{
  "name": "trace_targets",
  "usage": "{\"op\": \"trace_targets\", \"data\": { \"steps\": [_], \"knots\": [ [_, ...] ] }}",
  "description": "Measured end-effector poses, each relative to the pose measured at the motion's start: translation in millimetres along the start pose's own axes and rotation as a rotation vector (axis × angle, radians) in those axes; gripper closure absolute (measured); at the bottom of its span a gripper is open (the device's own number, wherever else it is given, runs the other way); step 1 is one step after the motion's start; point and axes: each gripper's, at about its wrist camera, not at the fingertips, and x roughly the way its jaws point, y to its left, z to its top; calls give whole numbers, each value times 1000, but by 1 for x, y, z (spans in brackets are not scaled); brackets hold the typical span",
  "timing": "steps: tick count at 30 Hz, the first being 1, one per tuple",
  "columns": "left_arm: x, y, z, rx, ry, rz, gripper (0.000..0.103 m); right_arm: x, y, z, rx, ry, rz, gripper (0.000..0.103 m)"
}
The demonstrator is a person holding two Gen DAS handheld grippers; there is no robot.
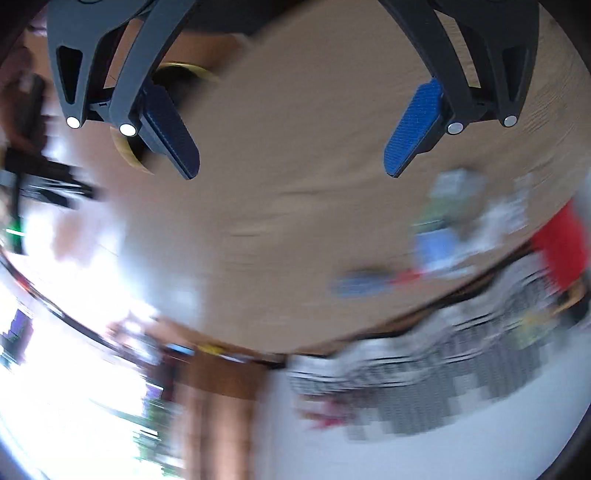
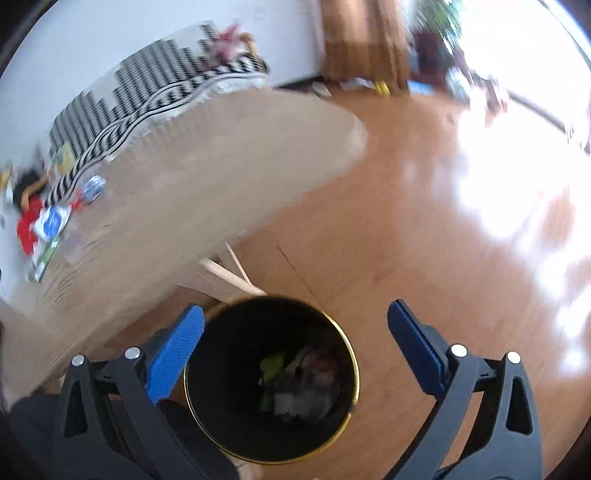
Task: Collect trash
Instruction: 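Move both grippers back over the remaining trash, then grasp the white wrapper strip with the left gripper while the right gripper grasps the crumpled foil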
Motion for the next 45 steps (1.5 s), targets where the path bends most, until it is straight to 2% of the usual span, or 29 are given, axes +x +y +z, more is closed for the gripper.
{"op": "trace_targets", "data": {
  "steps": [3, 5, 8, 9, 11, 15, 18, 20, 22, 24, 26, 29, 32, 33, 36, 45],
  "knots": [
    [-1, 102, -11, -180, -3, 187, 6, -11, 42, 20, -97, -69, 13, 7],
    [3, 166, -17, -320, 23, 264, 6, -9, 69, 36, -134, -82, 54, 7],
    [12, 225, -24, -458, 38, 301, 6, 8, 120, 67, -183, -51, 120, 7],
    [19, 245, -31, -500, 68, 317, 6, 22, 147, 81, -224, -25, 142, 7],
    [37, 263, -31, -526, 93, 299, 6, 46, 190, 98, -307, 0, 153, 7],
    [75, 278, -20, -486, 131, 274, 6, 82, 258, 122, -425, -5, 131, 7],
    [100, 290, -12, -463, 157, 268, 6, 94, 297, 144, -466, -81, 138, 7],
    [111, 298, -3, -450, 169, 265, 6, 112, 323, 159, -516, -107, 99, 7],
    [117, 301, 2, -419, 167, 272, 6, 130, 340, 170, -541, -84, 74, 7],
    [127, 305, 4, -391, 181, 284, 6, 150, 354, 178, -551, -36, 100, 7],
    [137, 313, 1, -383, 207, 262, 6, 172, 366, 181, -558, 20, 122, 7],
    [147, 322, -2, -362, 232, 245, 5, 195, 377, 176, -598, 44, 103, 7],
    [149, 331, -2, -350, 216, 246, 5, 220, 378, 166, -623, 82, 95, 7],
    [148, 333, -3, -352, 205, 249, 5, 223, 373, 168, -585, 67, 127, 7],
    [150, 338, -1, -354, 199, 250, 5, 237, 361, 173, -501, 130, 205, 7],
    [151, 338, 0, -369, 201, 260, 5, 239, 351, 172, -478, 140, 214, 5]
  ]
}}
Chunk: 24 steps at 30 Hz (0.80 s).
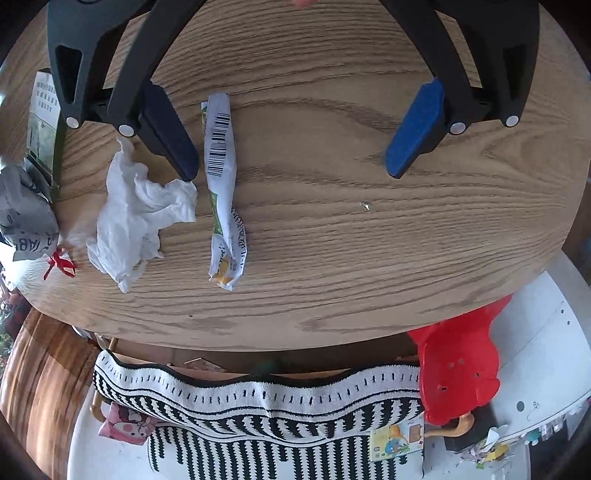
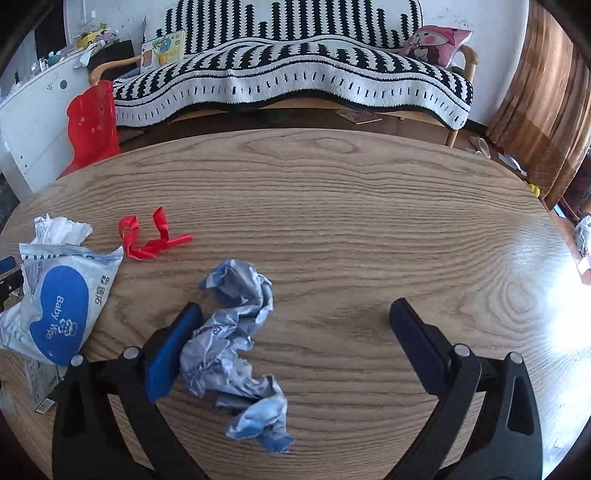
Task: Collect trash
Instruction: 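Grasp the white wrapper strip with the left gripper while the right gripper grasps the crumpled foil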
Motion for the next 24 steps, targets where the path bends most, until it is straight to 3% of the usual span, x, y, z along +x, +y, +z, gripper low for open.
{"op": "trace_targets", "data": {
  "steps": [17, 18, 19, 20, 21, 24],
  "knots": [
    [-1, 1, -2, -10, 1, -7, 5, -6, 0, -5, 9, -2, -9, 5],
    [-1, -1, -4, 1, 0, -13, 9, -10, 2, -8, 10, -7, -12, 7],
    [-5, -5, -5, 22, -16, -26, 20, -14, 5, -10, 1, -18, -3, 21],
    [-10, -10, -4, 42, -37, -29, 61, -22, 10, -12, -12, -22, 7, 60],
    [-12, -12, -3, 37, -27, -9, 91, -26, 13, -10, -13, -11, 8, 68],
    [-17, -8, -5, -20, -8, -48, 91, -32, 20, -16, -13, -17, 28, 69]
  ]
}}
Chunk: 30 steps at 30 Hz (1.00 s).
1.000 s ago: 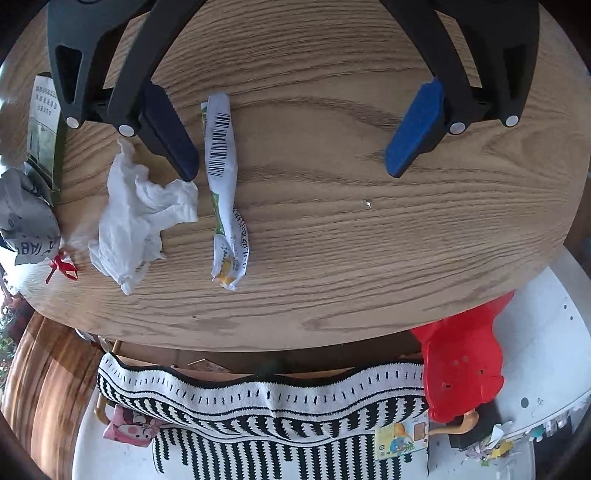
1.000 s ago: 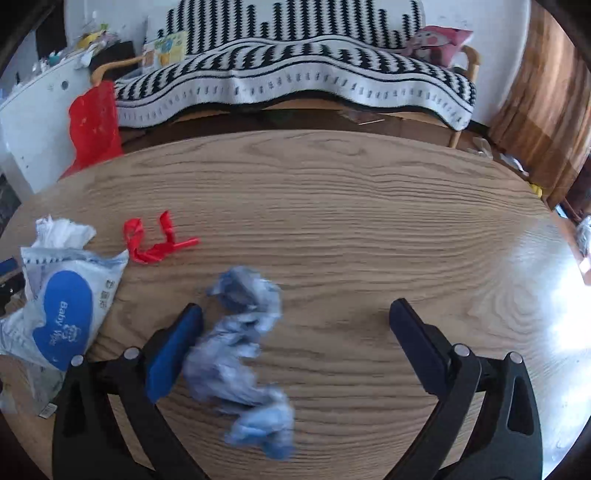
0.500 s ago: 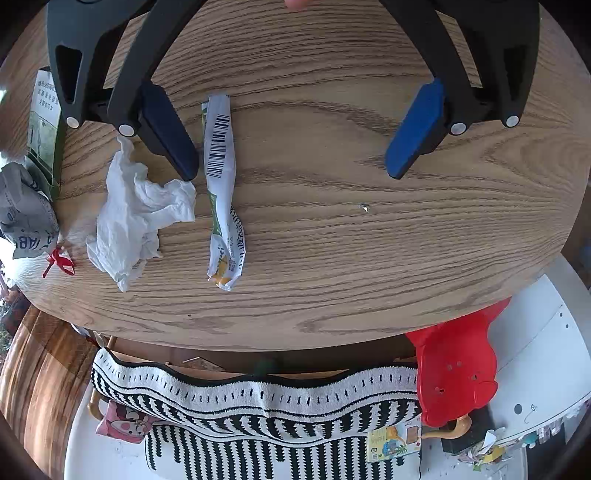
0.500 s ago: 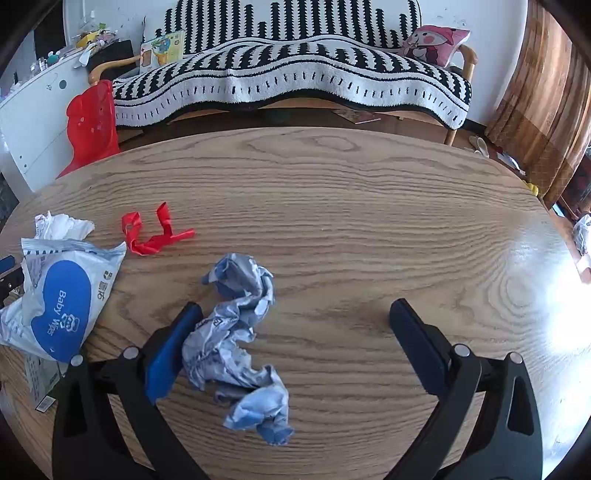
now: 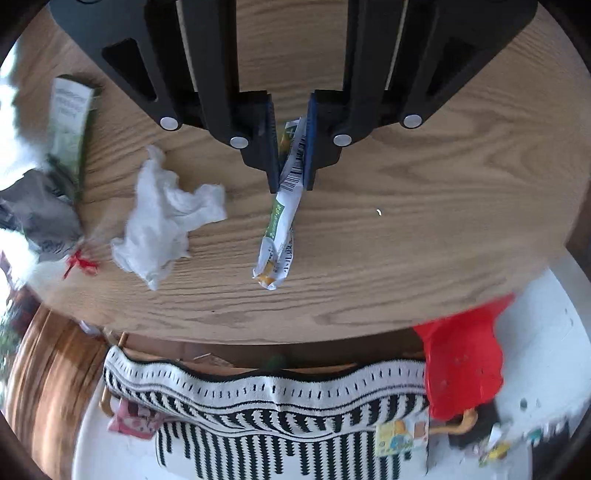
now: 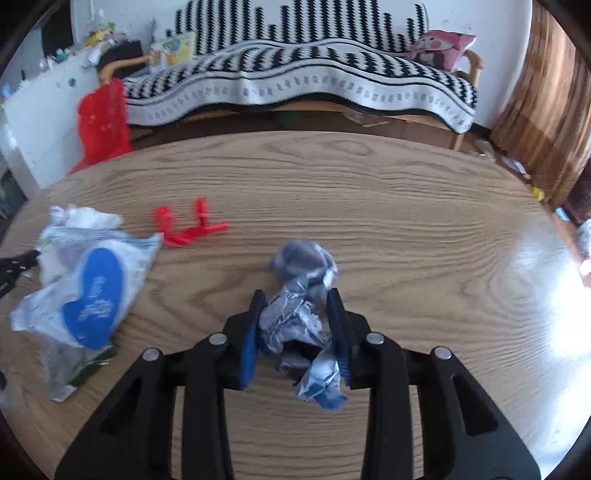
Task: Collect trash
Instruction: 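Grasp the white wrapper strip with the left gripper while the right gripper grasps the crumpled foil, then carry the wrapper strip and foil over the black bin and open both grippers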
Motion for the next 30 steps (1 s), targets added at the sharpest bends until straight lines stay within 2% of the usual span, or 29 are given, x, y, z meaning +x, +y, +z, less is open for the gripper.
{"op": "trace_targets", "data": {
  "steps": [5, 7, 10, 12, 15, 18, 20, 22, 26, 30],
  "knots": [
    [-28, 0, 1, -15, -49, -23, 91, -40, 1, 0, 51, -119, 7, 69],
    [-38, 2, 0, -38, -62, -43, 91, -44, 1, -2, 71, -117, 30, 69],
    [-47, 0, -5, -70, -60, -76, 91, -35, 2, -9, 93, -61, 65, 69],
    [-59, -9, -8, -60, -76, -94, 91, -37, 2, -11, 122, -52, 99, 69],
    [-94, -34, -14, -8, -139, -138, 91, -80, -1, -18, 167, -141, 153, 69],
    [-139, -67, -20, 36, -229, -242, 91, -142, -15, -49, 203, -250, 193, 69],
    [-165, -98, -31, 55, -261, -369, 91, -172, -28, -76, 212, -278, 176, 69],
    [-180, -133, -44, 99, -270, -434, 91, -206, -54, -109, 251, -303, 133, 69],
    [-202, -228, -91, 204, -230, -575, 91, -261, -104, -154, 349, -330, 101, 69],
    [-220, -320, -148, 310, -187, -657, 91, -305, -141, -205, 384, -342, 47, 69]
  ]
}}
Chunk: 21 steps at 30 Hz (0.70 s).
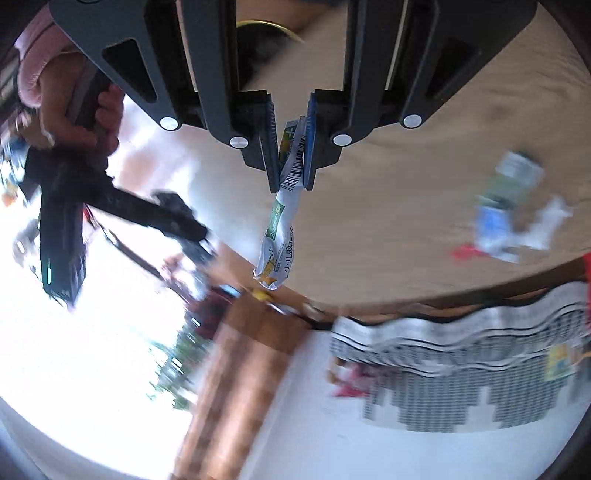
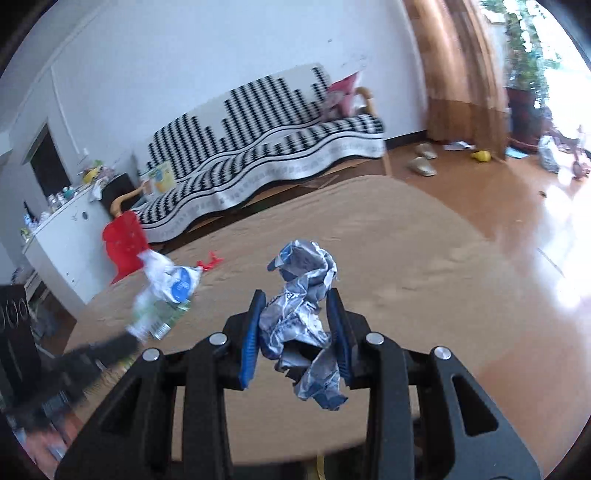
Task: Collect trash
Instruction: 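Carry the wrapper strip and foil over the black bin and open both grippers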
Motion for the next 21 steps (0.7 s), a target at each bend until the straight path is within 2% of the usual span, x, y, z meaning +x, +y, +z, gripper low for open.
{"op": "trace_targets", "data": {
  "steps": [3, 6, 9, 11, 13, 15, 21],
  "knots": [
    [43, -55, -38, 41, 131, -78, 91, -30, -33, -28, 53, -5, -5, 69],
    [85, -81, -80, 71, 268, -78, 91, -35, -71, -69, 129, 50, -33, 69],
    [115, -92, -117, 134, 399, -68, 91, -19, -115, -120, 277, 172, 9, 69],
    [135, -87, -129, 105, 498, -83, 91, 0, -141, -154, 391, 268, 42, 69],
    [145, -81, -129, 84, 520, -50, 91, 12, -162, -174, 479, 308, 54, 69],
    [150, -78, -132, 70, 544, -52, 91, 16, -175, -184, 529, 318, 65, 69],
    [154, -83, -138, 71, 564, -55, 91, 25, -179, -190, 508, 336, 45, 69]
  ]
}}
